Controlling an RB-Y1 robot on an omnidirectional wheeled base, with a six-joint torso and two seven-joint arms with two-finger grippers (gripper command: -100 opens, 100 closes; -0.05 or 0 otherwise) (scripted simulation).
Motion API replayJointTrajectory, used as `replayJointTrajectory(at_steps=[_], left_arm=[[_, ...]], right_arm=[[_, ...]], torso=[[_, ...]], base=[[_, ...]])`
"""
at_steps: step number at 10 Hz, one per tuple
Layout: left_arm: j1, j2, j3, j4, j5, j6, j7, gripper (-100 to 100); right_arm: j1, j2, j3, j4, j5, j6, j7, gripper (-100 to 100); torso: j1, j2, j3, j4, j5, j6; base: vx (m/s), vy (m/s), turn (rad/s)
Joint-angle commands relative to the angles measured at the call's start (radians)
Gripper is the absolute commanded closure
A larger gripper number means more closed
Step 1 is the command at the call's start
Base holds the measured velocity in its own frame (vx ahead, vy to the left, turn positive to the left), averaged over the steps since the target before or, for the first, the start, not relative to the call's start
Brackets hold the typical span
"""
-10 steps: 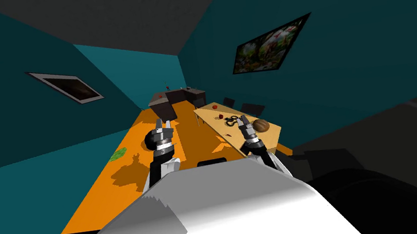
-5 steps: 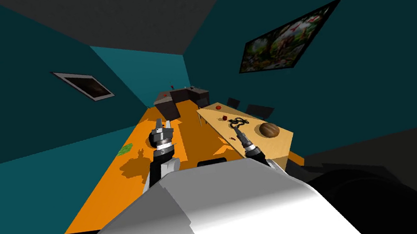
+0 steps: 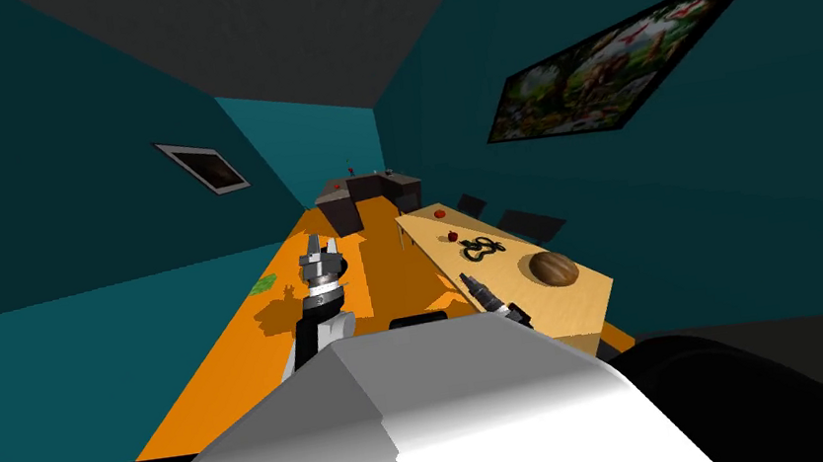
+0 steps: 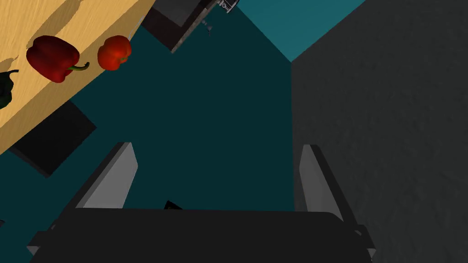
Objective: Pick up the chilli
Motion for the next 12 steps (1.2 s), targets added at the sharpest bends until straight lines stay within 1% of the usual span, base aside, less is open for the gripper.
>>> replayJointTrajectory(at_steps=[1, 2, 4, 5, 7, 9, 10, 12], left_arm=[[0.000, 0.000, 0.000, 0.000, 0.000, 0.000, 0.000, 0], [0.000, 0.000, 0.000, 0.000, 0.000, 0.000, 0.000, 0], [0.000, 0.000, 0.000, 0.000, 0.000, 0.000, 0.000, 0], [0.000, 0.000, 0.000, 0.000, 0.000, 0.000, 0.000, 0], [0.000, 0.000, 0.000, 0.000, 0.000, 0.000, 0.000, 0], [0.000, 0.000, 0.000, 0.000, 0.000, 0.000, 0.000, 0], [0.000, 0.000, 0.000, 0.000, 0.000, 0.000, 0.000, 0], [0.000, 0.000, 0.000, 0.000, 0.000, 0.000, 0.000, 0]], right_arm=[[-0.005, -0.030, 0.000, 0.029, 0.006, 0.015, 0.012, -100], [0.016, -0.058, 0.011, 0.060, 0.025, 0.027, 0.042, -100], [0.052, -0.112, 0.032, 0.115, 0.066, 0.051, 0.097, -100], [0.052, -0.112, 0.032, 0.122, 0.066, 0.051, 0.099, -100], [0.079, -0.161, 0.051, 0.181, 0.110, 0.075, 0.154, -100], [0.097, -0.206, 0.069, 0.236, 0.157, 0.100, 0.207, -100], [0.097, -0.206, 0.069, 0.236, 0.157, 0.100, 0.207, -100], [0.107, -0.246, 0.084, 0.286, 0.206, 0.126, 0.258, -100]], torso=[[0.000, 0.000, 0.000, 0.000, 0.000, 0.000], [-0.001, 0.001, 0.000, 0.000, 0.000, 0.000], [-0.002, 0.000, 0.000, 0.000, 0.000, 0.000], [-0.002, 0.000, 0.000, 0.000, -0.001, 0.000], [0.000, 0.001, 0.001, 0.000, 0.000, 0.000], [0.000, 0.000, 0.000, 0.000, 0.000, 0.000], [-0.001, -0.001, 0.000, 0.000, 0.000, 0.000], [0.000, 0.001, 0.001, 0.000, 0.000, 0.000]], base=[[0.076, 0.000, 0.039], [0.077, -0.003, 0.083], [0.094, -0.012, 0.219], [0.073, -0.011, 0.036], [0.081, 0.015, 0.158], [0.099, 0.000, 0.199], [0.078, -0.012, 0.050], [0.070, -0.003, 0.171]])
